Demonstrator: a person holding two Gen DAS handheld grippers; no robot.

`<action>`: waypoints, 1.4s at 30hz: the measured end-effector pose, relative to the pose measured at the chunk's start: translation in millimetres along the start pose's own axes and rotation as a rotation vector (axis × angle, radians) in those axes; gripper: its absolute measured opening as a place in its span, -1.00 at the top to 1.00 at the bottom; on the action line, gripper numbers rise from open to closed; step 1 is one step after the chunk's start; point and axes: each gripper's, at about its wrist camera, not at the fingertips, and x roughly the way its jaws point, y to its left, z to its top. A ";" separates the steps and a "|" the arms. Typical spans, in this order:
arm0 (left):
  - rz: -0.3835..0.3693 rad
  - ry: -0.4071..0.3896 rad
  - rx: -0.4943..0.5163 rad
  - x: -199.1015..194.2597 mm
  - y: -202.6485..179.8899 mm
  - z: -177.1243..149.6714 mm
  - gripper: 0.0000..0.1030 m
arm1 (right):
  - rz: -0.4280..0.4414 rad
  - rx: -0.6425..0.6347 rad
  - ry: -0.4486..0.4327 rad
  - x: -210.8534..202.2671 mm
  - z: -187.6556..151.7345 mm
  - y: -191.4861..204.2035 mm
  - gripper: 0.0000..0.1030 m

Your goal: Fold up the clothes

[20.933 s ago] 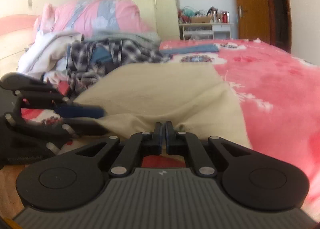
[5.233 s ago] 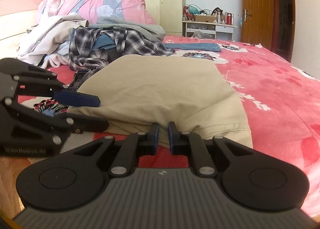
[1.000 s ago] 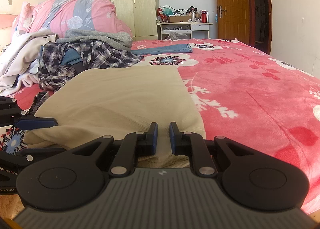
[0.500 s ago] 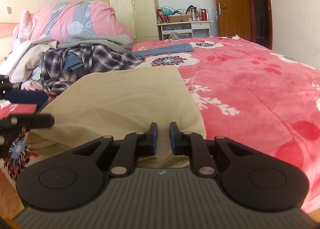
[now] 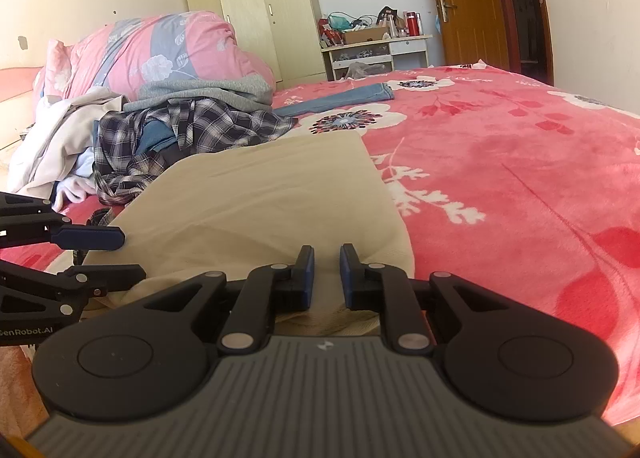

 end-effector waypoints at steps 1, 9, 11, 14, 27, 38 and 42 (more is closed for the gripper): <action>0.002 0.001 -0.001 0.2 -0.4 0.2 0.24 | -0.001 -0.002 0.000 -0.1 0.0 0.2 0.75; 0.013 0.008 -0.011 -0.2 -3.3 1.0 0.24 | 0.010 0.008 0.000 0.1 0.7 -2.1 0.74; 0.015 0.008 -0.010 -0.3 -3.8 1.0 0.24 | 0.011 0.009 0.000 0.1 0.7 -1.9 0.73; 0.014 0.007 -0.012 -0.1 -3.5 1.1 0.24 | 0.010 0.008 0.000 0.1 0.5 -1.8 0.73; -0.017 0.013 -0.116 -6.9 9.0 16.1 0.24 | 0.010 0.015 0.000 0.4 0.5 -1.4 0.73; -0.024 0.005 -0.225 30.5 30.8 46.0 0.20 | 0.005 0.011 0.001 0.2 0.6 -0.6 0.73; -0.044 0.071 -0.346 54.6 44.4 30.0 0.21 | -0.001 0.001 0.006 0.3 1.0 1.0 0.73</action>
